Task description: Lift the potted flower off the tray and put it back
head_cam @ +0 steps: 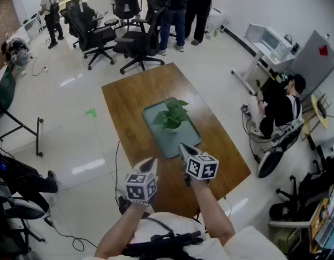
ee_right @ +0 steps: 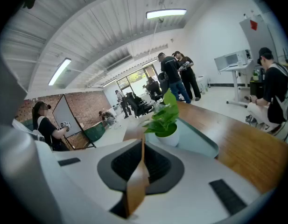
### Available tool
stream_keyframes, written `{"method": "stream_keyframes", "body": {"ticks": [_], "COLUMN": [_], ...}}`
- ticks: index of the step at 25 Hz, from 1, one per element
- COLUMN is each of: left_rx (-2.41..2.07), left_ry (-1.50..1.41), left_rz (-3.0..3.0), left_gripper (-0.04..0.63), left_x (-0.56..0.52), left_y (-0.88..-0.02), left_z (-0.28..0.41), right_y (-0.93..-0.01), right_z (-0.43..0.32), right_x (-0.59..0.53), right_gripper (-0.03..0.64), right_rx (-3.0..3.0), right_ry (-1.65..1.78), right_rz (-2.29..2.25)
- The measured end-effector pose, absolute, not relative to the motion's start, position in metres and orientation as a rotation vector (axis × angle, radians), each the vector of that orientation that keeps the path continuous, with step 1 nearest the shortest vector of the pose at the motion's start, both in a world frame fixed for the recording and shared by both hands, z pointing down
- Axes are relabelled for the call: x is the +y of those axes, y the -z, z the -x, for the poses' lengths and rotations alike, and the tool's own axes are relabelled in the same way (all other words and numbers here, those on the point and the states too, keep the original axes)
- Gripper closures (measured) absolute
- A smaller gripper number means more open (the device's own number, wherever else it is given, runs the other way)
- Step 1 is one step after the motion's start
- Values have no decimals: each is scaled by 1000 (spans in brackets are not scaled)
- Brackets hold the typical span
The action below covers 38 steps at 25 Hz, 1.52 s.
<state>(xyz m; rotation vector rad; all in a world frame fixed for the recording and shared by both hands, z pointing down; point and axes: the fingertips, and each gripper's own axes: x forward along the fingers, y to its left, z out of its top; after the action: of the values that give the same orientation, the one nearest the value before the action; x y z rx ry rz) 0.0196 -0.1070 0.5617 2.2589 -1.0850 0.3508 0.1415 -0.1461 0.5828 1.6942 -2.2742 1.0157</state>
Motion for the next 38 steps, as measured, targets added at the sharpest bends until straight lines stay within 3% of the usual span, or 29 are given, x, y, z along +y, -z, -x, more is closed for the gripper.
{"method": "stream_keyframes", "body": {"ticks": [6,11,14,17,38], "left_rx": [-1058,-1035,-1031,-1029,-1061], "left_ry": [-343,-355,-348,-351,-381], "left_rz": [-2288,-2306,-2302,-2294,-2176], "left_gripper": [600,600,600,600,600], "left_x": [-130,-150,-160,-169,-187], "left_y": [-554,-551,-552,-559,-597], "left_z": [-36,-49,-53,-57,-51], "right_y": [-579,-580,-592,-610,-688], "right_z": [-165,-178,-186,-194,-213], "right_x": [-175,-200,-214,-227,-295], "right_gripper": [571,508,504,436,465], "right_rx": [-2240,-2198,-2165,-2134,-2028], "right_ry": [-987,-992,-1029,-1081,-1455], "right_rz": [-1748,-1782,-1806,-1813,-1915]}}
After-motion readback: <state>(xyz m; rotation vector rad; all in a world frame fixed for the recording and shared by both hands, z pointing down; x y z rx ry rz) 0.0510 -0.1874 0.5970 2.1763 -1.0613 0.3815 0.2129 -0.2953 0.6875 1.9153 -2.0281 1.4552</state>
